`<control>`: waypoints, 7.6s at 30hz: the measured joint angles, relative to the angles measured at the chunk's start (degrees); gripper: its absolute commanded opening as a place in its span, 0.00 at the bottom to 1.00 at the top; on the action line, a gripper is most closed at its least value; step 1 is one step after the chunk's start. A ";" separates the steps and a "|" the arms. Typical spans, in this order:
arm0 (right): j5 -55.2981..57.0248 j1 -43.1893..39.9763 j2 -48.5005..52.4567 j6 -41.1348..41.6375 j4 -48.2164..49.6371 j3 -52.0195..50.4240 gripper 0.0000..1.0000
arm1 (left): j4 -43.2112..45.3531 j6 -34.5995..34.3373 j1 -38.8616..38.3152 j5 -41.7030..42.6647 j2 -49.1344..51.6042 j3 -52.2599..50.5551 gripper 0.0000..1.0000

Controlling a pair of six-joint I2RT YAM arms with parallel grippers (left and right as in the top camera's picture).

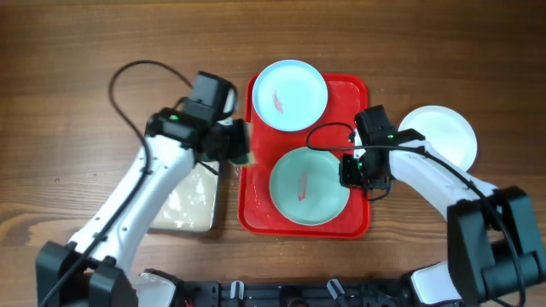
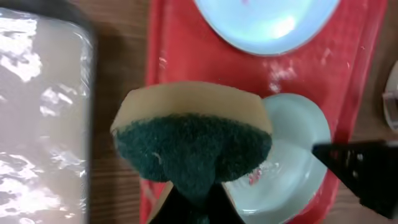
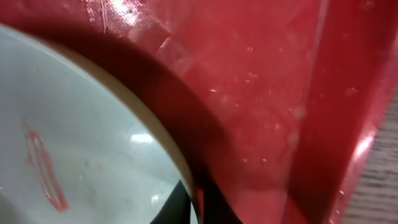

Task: Clean dirty plates on tray and stack at the side

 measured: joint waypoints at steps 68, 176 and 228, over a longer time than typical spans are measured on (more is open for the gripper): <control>5.66 1.16 -11.13 -1.11 0.00 0.63 0.04 | 2.14 -2.45 10.71 -17.57 -4.72 -18.71 0.87; -10.23 -24.09 -28.24 -5.60 -6.12 11.37 0.49 | -0.96 -2.27 10.71 -17.53 -22.71 -14.88 1.00; -0.17 0.70 -20.65 -3.67 -7.28 9.90 0.38 | 6.71 -13.53 10.71 -17.31 9.20 -16.55 0.04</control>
